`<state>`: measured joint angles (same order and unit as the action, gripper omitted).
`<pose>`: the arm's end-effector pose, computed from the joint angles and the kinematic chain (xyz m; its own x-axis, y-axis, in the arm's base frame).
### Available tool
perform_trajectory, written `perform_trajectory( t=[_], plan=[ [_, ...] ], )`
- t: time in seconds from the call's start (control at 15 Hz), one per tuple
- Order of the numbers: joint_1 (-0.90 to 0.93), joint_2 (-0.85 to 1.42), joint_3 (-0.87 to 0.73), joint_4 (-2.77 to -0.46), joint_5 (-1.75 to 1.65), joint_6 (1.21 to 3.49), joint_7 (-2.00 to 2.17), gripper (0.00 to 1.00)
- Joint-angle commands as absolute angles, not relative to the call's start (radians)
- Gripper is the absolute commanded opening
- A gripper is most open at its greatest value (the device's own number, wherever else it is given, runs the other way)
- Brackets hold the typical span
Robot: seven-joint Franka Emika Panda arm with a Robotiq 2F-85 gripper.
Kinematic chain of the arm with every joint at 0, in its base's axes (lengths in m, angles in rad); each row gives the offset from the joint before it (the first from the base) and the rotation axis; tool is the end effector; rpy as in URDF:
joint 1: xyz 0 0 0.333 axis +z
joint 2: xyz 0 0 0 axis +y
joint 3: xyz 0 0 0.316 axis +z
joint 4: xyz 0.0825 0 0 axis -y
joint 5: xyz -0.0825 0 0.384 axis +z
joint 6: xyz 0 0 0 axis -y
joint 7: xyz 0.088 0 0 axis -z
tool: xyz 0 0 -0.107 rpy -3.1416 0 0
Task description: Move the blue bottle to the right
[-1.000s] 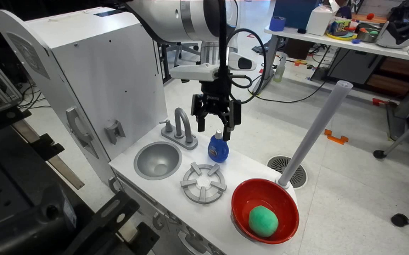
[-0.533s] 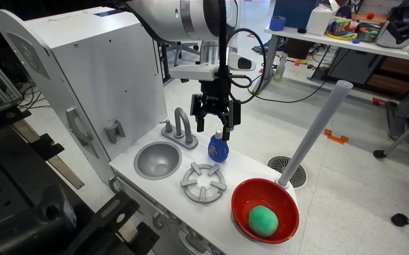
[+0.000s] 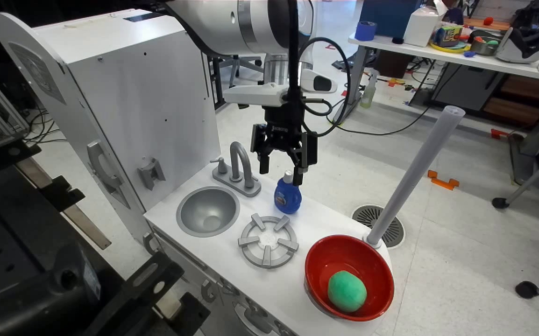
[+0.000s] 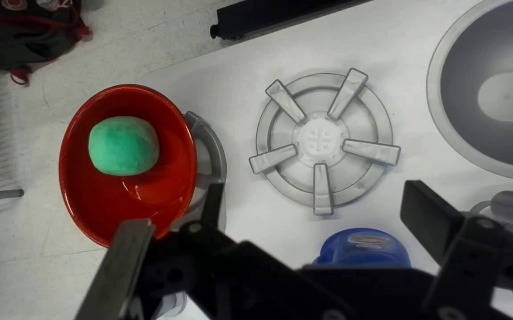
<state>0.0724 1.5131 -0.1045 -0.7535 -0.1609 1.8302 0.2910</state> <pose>0.7051 -0.0057 -0.0437 0.9124 -0.2212 -0.3444 -0.0993 -0.9358 0.3381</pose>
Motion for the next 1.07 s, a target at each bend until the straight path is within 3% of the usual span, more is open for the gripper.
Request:
perform_trajectory(
  t=[0.0, 0.4, 0.73, 1.0],
  plan=[
    [0.078, 1.513, -0.111, -0.777, -0.155, 1.862, 0.320, 1.00],
    [0.030, 1.513, -0.033, -0.887, -0.065, 2.077, 0.259, 1.00],
    [0.000, 1.510, -0.030, -0.989, -0.023, 2.435, 0.254, 1.00],
    [0.009, 1.510, -0.049, -1.027, -0.018, 2.527, 0.257, 1.00]
  ],
)
